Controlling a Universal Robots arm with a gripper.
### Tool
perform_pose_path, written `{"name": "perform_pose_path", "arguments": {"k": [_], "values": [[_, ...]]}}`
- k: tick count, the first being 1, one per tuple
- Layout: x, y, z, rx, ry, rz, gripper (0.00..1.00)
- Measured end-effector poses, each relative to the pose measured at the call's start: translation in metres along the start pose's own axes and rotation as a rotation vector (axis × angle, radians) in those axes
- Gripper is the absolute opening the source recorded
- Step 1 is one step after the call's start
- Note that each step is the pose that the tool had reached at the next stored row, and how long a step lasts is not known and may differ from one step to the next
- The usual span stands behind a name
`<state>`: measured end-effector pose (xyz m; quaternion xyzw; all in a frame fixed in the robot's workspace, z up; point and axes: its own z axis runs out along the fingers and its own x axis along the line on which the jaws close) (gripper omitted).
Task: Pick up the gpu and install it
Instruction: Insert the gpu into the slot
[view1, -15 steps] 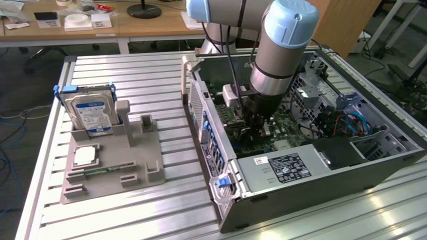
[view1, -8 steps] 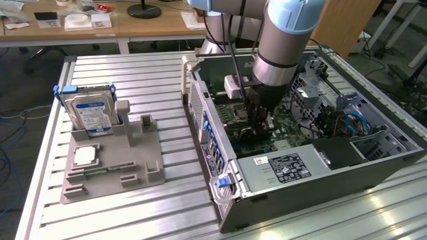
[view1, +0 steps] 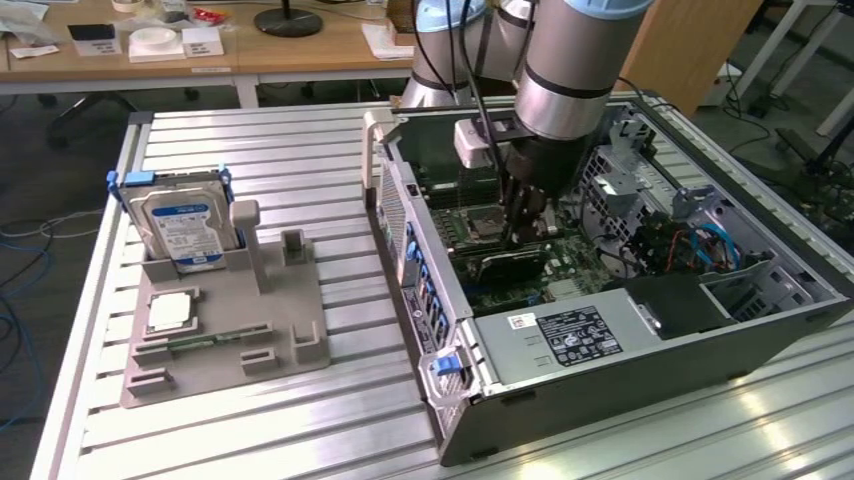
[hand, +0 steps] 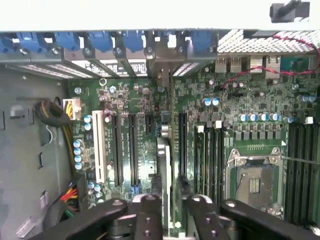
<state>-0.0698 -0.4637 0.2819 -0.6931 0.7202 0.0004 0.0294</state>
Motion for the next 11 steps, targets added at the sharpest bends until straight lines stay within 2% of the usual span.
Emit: {"name": "perform_pose_path", "arguments": {"k": [1, 2, 3, 11], "values": [[0.0, 0.0, 0.0, 0.0001, 0.0, 0.0, 0.25], [0.0, 0.0, 0.0, 0.0, 0.0, 0.0, 0.13], [0.0, 0.0, -0.0001, 0.0, 0.0001, 0.0, 0.11], [0.0, 0.0, -0.0001, 0.0, 0.0001, 0.0, 0.11]]}}
